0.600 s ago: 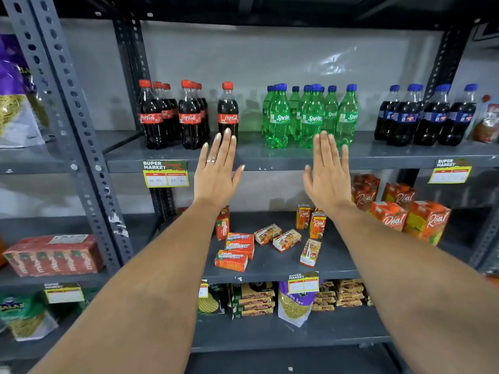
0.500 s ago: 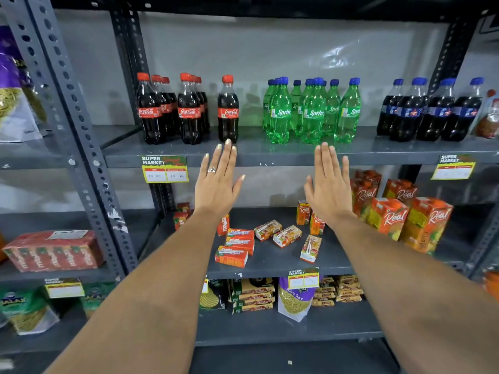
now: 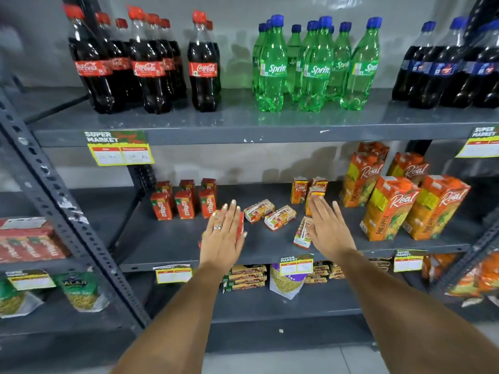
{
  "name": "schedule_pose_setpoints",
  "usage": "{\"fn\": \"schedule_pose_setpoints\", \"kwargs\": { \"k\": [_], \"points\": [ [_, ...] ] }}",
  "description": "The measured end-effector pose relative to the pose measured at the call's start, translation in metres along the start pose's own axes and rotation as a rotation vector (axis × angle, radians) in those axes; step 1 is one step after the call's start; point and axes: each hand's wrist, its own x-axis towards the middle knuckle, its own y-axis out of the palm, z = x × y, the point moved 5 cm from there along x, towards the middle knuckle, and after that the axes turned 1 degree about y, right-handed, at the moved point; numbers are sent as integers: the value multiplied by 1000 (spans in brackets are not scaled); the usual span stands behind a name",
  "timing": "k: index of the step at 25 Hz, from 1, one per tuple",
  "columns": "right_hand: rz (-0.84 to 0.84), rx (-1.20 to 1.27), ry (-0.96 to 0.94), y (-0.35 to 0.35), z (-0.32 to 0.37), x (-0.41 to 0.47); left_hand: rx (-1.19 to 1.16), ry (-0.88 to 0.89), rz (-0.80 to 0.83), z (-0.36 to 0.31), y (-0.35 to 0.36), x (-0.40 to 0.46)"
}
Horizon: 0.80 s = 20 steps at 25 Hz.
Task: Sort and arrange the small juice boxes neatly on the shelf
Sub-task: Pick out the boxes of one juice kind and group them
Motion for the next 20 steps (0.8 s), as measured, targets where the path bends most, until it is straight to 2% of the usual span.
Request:
{"fn": "schedule_pose_setpoints", "kwargs": {
  "k": [3,9,12,16,20],
  "points": [
    [162,0,-96,32,-15,10,-52,13,109,-23,42,14],
    [329,55,-167,68,-41,33,-121,70,279,-55,105,32],
    [384,87,-196,75,-51,47,-153,134,320,-63,124,39],
    [468,70,-286,86,-48,66,-209,310,366,-64,134,46],
    [544,34,-352,93,-44,76,-286,306,357,-58,140,49]
  ]
}}
